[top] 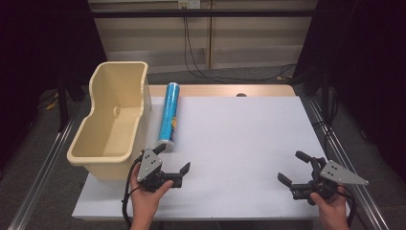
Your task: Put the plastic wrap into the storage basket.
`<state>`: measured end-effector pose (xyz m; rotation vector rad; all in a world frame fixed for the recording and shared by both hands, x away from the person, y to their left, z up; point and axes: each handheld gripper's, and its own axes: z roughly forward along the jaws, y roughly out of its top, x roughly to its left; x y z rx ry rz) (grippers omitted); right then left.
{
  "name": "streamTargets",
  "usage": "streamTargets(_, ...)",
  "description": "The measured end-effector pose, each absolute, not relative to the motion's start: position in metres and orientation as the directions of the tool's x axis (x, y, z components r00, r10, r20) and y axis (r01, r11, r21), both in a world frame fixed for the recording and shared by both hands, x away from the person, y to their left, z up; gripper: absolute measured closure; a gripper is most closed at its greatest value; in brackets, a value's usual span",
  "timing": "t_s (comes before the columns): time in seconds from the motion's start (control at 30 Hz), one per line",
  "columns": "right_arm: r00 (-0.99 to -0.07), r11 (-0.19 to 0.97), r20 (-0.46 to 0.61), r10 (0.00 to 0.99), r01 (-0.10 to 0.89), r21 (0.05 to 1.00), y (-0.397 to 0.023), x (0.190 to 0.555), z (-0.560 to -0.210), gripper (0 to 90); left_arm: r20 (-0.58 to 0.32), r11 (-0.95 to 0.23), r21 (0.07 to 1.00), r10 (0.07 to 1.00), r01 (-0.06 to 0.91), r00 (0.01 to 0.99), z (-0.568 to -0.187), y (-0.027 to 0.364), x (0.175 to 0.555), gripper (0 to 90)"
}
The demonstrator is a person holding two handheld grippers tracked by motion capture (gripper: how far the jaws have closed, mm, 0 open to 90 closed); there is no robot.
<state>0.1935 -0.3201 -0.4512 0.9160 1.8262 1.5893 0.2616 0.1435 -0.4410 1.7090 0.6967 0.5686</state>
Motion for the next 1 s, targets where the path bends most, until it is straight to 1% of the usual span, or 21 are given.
streamTargets(0.2,-0.617,0.075,0.027,0.787,0.139,0.987,-0.323,0.194,-0.452,0.0,0.005,-0.161,0.972,0.743,0.171,0.669,-0.437,0.136,0.284,0.2)
streamTargets(0.33,-0.621,0.076,0.029,0.783,0.143,0.987,-0.322,0.195,-0.453,0.0,0.017,-0.177,0.968,0.759,0.181,0.651,-0.435,0.133,0.298,0.8)
streamTargets(0.47,-0.627,0.070,0.037,0.778,0.145,0.987,-0.321,0.196,-0.453,0.0,0.009,-0.174,0.965,0.771,0.198,0.637,-0.432,0.130,0.310,1.4)
streamTargets(0.63,-0.626,0.091,0.022,0.779,0.148,0.985,-0.321,0.198,-0.455,0.0,-0.006,-0.167,0.961,0.786,0.222,0.618,-0.431,0.127,0.326,1.4)
streamTargets(0.77,-0.629,0.113,0.004,0.777,0.146,0.983,-0.320,0.200,-0.457,0.0,0.008,-0.188,0.955,0.792,0.231,0.610,-0.430,0.123,0.337,1.4)
streamTargets(0.83,-0.631,0.114,0.005,0.776,0.148,0.982,-0.320,0.200,-0.457,0.0,-0.004,-0.175,0.956,0.795,0.236,0.607,-0.430,0.121,0.342,1.4)
streamTargets(1.0,-0.639,0.127,-0.003,0.769,0.147,0.981,-0.318,0.201,-0.458,0.0,-0.015,-0.192,0.933,0.823,0.303,0.568,-0.430,0.118,0.359,1.4)
